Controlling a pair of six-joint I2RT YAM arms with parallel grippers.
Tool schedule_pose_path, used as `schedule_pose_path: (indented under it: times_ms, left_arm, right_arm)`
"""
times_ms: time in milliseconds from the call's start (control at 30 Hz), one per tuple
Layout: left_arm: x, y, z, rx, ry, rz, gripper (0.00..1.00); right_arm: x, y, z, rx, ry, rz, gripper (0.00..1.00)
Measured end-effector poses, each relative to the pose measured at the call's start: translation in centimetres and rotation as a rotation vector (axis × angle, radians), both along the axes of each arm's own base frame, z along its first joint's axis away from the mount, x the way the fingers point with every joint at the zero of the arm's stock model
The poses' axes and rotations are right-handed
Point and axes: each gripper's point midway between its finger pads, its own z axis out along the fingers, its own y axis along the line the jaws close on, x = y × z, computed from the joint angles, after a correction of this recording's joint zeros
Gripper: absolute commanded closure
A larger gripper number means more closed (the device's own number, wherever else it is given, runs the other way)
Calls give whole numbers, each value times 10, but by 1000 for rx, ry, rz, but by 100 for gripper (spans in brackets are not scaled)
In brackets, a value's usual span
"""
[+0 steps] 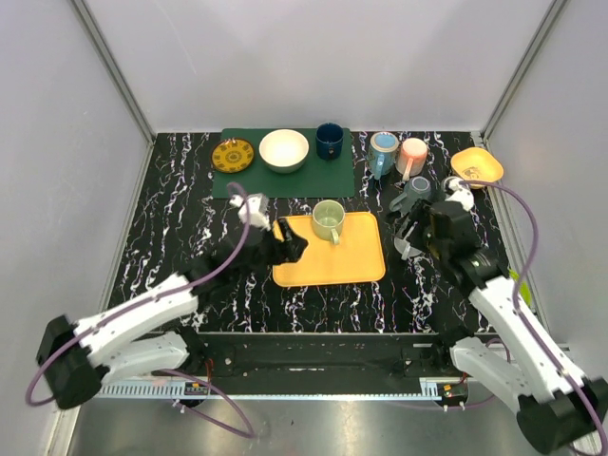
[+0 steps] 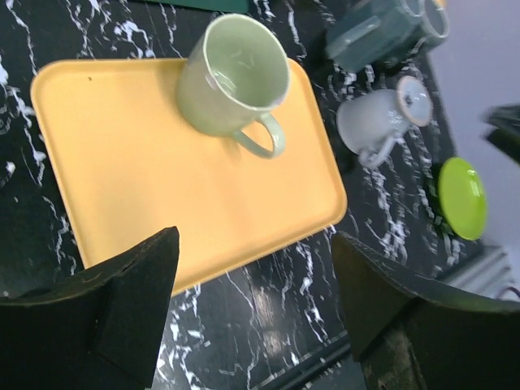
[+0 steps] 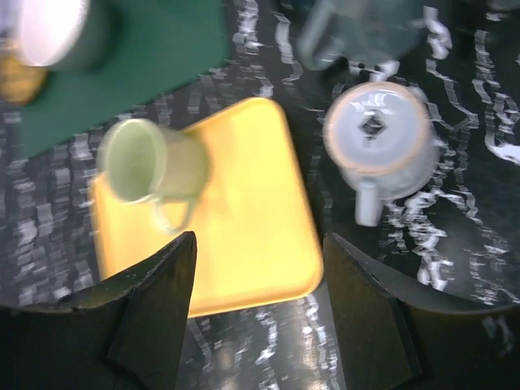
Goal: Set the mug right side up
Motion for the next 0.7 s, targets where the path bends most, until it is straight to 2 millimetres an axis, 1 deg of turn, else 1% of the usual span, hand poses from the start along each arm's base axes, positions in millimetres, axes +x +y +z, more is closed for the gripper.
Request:
schedule_pose_path:
  times_ms: [33,100,167,267,300,333,433,500,567,633,700]
  left_arm:
    - [6,-4,0,32,4,4,23]
    - [23,-16,-1,99,23,13,23]
    - [40,-32,-4,143,41,22,22]
    - [59,-50,-22,210,90,45,21]
    - [65,-56,-30,238,113,56,21]
    - [68,-60,-36,262,126,62,21]
    - [78,-84,-58,354,166,71,22]
    - [81,-94,-71,399,186,71,23]
    - [81,-97,-80,436,202,74,25]
    - [83,-95,-87,469,215,87,27]
    - [86,-93,-91,492,222,102,30]
  right_arm:
    - [-4,5,15,41,-45,23,31]
    - [-13,13,36,103,-106,65,31]
    - [-20,20,50,149,-140,105,31]
    - [-24,26,51,167,-135,138,30]
    - [-24,28,50,169,-129,147,30]
    - [-24,28,49,168,-125,153,30]
    - [-25,32,46,169,-112,176,30]
    - [-27,34,47,172,-113,191,30]
    - [-28,36,48,176,-114,204,30]
    - [-29,36,49,175,-117,212,30]
    - [-30,37,51,176,-125,220,30]
